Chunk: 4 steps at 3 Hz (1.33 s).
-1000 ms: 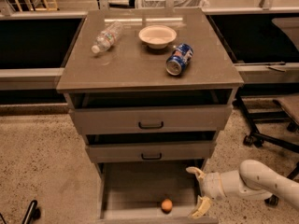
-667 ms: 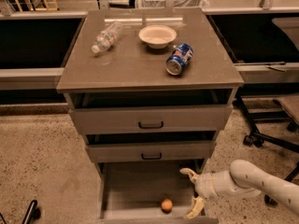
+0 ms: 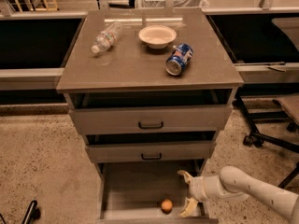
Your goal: Pick orange from bottom drawer and place on counter
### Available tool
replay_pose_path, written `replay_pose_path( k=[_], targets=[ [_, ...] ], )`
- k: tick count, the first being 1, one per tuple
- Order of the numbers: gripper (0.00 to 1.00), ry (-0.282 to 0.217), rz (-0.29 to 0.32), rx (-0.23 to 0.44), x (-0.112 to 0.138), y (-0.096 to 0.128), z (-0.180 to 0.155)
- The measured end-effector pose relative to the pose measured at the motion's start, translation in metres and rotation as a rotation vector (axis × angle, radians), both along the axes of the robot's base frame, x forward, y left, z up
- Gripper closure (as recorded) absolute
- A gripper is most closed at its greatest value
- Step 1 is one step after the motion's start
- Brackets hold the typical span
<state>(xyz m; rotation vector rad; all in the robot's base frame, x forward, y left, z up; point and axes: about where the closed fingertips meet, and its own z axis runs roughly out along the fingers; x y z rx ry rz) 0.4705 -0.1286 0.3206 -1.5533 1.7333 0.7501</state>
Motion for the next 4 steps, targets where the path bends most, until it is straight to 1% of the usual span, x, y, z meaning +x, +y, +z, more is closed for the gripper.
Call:
replay_pose_path(
  k=[1,2,3,4],
  targets=[
    [0.00,0.002,0.004,-0.005,0.000,0.001,-0.001],
    [0.00,0.019,0.029,-0.045,0.003,0.004,-0.009],
    [0.00,0.035,0.025,-0.094,0.018,-0.006,-0.041],
    [0.14,0.020,0.005,-0.153,0.030,-0.014,-0.065]
  ],
)
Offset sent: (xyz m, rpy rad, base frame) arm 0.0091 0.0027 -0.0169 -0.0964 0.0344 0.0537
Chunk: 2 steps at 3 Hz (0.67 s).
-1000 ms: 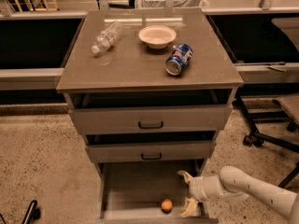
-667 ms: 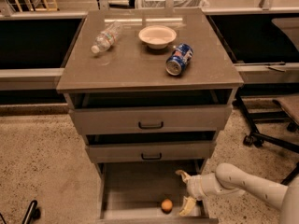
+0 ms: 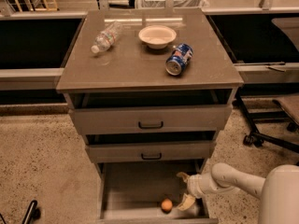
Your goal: Pick orange from bottom drawer and place on counter
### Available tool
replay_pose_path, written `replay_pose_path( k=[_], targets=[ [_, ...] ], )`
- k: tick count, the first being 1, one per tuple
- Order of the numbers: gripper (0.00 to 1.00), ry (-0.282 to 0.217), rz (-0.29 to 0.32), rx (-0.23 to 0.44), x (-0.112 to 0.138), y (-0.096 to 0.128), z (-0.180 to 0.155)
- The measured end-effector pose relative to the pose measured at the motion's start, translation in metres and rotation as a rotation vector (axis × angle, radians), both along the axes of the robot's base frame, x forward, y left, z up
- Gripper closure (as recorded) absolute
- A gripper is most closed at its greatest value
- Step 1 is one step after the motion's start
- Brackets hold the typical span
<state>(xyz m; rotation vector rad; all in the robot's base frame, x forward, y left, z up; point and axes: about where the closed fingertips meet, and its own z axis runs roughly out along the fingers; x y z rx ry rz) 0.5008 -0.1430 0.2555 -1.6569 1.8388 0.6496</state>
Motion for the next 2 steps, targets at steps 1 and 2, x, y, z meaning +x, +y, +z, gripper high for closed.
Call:
replay_pose_path(
  k=[1,2],
  targets=[
    [0.15,-0.018,-0.024,-0.053,0.009,-0.008,-0.022],
    [0.16,-0.015,-0.016,-0.083,0.014,-0.007,-0.044]
  ],
)
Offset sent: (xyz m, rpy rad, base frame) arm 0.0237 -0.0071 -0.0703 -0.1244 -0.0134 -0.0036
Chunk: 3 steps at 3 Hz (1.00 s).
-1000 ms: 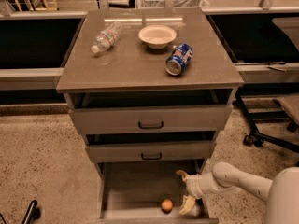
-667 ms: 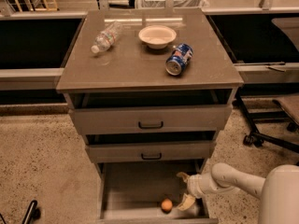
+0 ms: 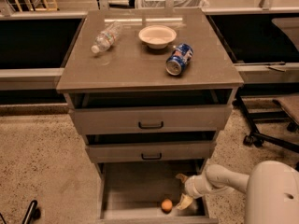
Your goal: Pick orange from bottom drawer and place on counter
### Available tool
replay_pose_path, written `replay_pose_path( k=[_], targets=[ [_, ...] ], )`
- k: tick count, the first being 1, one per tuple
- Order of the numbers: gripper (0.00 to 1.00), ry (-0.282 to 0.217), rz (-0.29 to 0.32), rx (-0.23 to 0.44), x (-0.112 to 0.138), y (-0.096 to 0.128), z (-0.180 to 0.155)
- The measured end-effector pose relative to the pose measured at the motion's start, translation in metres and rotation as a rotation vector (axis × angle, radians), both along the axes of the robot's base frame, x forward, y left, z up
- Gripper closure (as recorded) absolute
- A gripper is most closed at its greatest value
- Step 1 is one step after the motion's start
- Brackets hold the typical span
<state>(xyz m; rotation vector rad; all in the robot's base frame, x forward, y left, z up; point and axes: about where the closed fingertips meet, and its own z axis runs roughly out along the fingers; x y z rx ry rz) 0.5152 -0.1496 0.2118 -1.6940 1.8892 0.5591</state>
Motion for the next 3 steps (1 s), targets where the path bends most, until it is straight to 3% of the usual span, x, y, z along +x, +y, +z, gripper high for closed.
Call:
replay_pose_path(
  k=[1,3],
  targets=[
    [0.27,0.032,0.026,0.004,-0.001,0.010,-0.027],
    [0.36,0.140,0.089,0.018,-0.020,0.037,-0.070]
  ],
)
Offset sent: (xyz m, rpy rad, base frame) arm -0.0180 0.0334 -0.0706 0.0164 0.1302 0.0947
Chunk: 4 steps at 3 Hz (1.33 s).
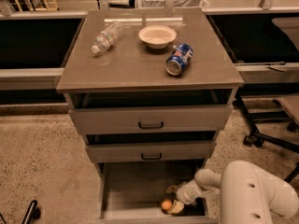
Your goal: Pick orange from bottom drawer and place on counter
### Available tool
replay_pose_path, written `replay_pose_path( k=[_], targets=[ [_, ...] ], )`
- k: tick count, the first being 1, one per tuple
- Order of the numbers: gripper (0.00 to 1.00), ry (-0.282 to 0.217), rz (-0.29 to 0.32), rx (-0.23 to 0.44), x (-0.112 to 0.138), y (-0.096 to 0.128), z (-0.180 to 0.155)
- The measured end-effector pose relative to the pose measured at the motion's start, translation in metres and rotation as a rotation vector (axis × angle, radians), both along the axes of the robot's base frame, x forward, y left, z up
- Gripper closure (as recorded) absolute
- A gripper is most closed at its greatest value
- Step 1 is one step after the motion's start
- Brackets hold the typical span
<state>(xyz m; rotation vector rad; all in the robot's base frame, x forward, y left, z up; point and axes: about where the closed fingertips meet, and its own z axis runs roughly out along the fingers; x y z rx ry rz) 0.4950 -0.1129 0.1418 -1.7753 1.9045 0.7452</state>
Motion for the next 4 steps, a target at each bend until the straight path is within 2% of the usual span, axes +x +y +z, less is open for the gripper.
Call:
replay_pose_path(
  k=[1,2,3,4],
  targets=[
    [0.47,0.031,0.020,0.005,-0.006,0.009,-0.009],
    [0.66,0.048,0.035,0.005,-0.009,0.016,-0.017],
    [0.89,0.052,0.043,0.010,-0.009,0.019,-0.019],
    [1.00,0.044,0.042,0.010,-0.008,0.018,-0.017]
  ],
)
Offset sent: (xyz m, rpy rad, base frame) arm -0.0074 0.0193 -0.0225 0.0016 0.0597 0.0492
